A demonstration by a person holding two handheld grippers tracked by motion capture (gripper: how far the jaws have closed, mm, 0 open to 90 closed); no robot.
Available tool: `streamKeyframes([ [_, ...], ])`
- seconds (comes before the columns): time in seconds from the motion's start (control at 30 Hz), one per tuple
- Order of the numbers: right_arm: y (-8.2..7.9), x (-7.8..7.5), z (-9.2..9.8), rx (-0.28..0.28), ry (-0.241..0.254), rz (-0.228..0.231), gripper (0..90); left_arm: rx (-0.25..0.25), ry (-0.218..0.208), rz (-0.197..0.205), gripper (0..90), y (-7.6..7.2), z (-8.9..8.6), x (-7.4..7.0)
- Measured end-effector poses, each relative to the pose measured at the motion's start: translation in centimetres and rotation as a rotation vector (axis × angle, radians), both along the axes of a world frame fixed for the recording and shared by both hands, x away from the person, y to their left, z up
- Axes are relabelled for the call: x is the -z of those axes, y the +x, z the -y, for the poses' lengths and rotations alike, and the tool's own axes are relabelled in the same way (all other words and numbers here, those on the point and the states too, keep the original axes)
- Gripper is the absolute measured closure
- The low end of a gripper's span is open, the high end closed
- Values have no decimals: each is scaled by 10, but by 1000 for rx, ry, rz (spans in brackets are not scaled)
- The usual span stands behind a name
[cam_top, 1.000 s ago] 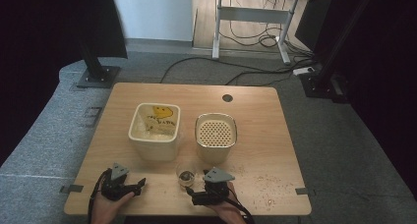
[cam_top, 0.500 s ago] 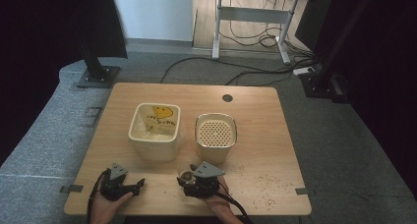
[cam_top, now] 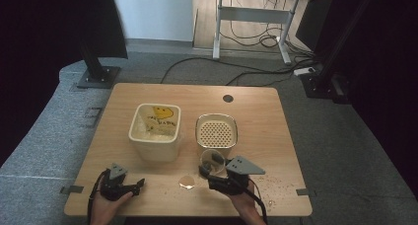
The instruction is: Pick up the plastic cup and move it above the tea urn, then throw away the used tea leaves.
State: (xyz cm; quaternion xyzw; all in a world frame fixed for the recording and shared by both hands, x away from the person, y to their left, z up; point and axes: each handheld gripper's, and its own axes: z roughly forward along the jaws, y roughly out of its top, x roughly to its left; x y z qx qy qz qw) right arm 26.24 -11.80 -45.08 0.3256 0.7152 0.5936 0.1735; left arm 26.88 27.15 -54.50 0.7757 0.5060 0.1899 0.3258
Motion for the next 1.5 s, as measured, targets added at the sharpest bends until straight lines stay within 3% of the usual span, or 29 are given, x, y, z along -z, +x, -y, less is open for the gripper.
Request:
streamKeyframes([
  [0.17, 9, -32, 25, 50, 21, 38, 365, 5, 4, -3, 142, 0, 1, 1],
  [0.33, 23, -50, 40, 84, 46, 45, 365, 7, 5, -1, 142, 0, 1, 1],
  [0.43, 46, -62, 53, 109, 43, 41, 366, 7, 2, -2, 143, 1, 1, 1],
  [0.6, 69, -64, 60, 144, 15, 18, 366, 8, 3, -2, 142, 1, 1, 1],
  [0.63, 79, -65, 63, 162, -9, 21, 366, 8, 4, -1, 142, 1, 1, 1],
  [0.73, 88, -65, 64, 180, -23, 19, 365, 8, 7, -1, 142, 1, 2, 1],
  [1.2, 108, -73, 56, 208, -57, 24, 366, 11, 18, -2, 142, 1, 2, 1],
  [1.4, 115, -80, 54, 256, -127, 56, 365, 12, 22, -2, 141, 1, 2, 1],
  [1.5, 116, -84, 49, 283, -241, 113, 363, 14, 29, -2, 139, 1, 3, 1],
])
